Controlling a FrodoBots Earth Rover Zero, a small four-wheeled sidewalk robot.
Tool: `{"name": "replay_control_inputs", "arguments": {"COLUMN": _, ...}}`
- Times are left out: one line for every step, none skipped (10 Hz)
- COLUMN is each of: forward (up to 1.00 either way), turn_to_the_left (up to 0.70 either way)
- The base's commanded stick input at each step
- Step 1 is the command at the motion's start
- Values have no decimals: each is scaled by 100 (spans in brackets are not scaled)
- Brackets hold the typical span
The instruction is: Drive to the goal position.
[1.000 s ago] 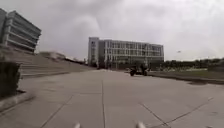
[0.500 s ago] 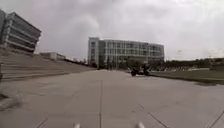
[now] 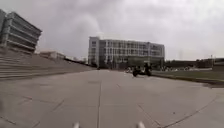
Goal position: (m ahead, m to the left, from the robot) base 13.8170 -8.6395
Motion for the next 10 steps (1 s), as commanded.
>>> {"name": "replay_control_inputs", "arguments": {"forward": 69, "turn_to_the_left": 0}}
{"name": "replay_control_inputs", "arguments": {"forward": 50, "turn_to_the_left": 0}}
{"name": "replay_control_inputs", "arguments": {"forward": 50, "turn_to_the_left": 0}}
{"name": "replay_control_inputs", "arguments": {"forward": 50, "turn_to_the_left": 2}}
{"name": "replay_control_inputs", "arguments": {"forward": 50, "turn_to_the_left": 10}}
{"name": "replay_control_inputs", "arguments": {"forward": 50, "turn_to_the_left": 22}}
{"name": "replay_control_inputs", "arguments": {"forward": 50, "turn_to_the_left": 24}}
{"name": "replay_control_inputs", "arguments": {"forward": 50, "turn_to_the_left": 13}}
{"name": "replay_control_inputs", "arguments": {"forward": 50, "turn_to_the_left": 3}}
{"name": "replay_control_inputs", "arguments": {"forward": 50, "turn_to_the_left": 0}}
